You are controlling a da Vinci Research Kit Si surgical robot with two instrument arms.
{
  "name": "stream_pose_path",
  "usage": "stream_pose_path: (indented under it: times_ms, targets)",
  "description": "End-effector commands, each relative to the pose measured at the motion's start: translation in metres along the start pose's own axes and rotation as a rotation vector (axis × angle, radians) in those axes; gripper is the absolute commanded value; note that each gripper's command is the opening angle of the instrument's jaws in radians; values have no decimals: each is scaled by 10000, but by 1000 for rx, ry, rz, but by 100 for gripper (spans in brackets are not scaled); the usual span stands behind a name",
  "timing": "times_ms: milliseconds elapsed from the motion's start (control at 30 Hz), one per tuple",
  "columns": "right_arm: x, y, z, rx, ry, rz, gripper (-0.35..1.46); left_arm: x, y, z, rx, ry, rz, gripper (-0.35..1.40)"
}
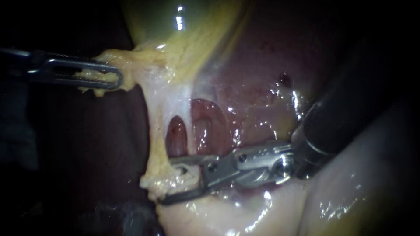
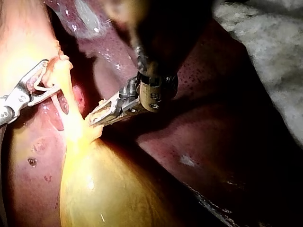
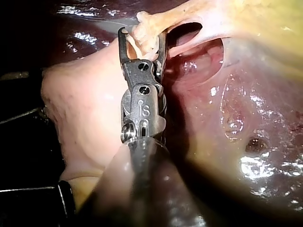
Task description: Clipping second clip left tube
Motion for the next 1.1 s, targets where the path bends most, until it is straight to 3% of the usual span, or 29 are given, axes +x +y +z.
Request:
stream_pose_path:
  times_ms: [33, 733, 1100]
  targets:
    - [0, 1, -3, -3, 1, 1, 49, 0, 0, -1, 0, 0, 0, -35]
    - [10, 7, -28, -19, 8, 22, 48, 0, 1, -1, 0, 0, 0, -35]
    - [0, 21, -15, -21, 38, 136, 49, 0, 1, -1, 0, 0, 0, -35]
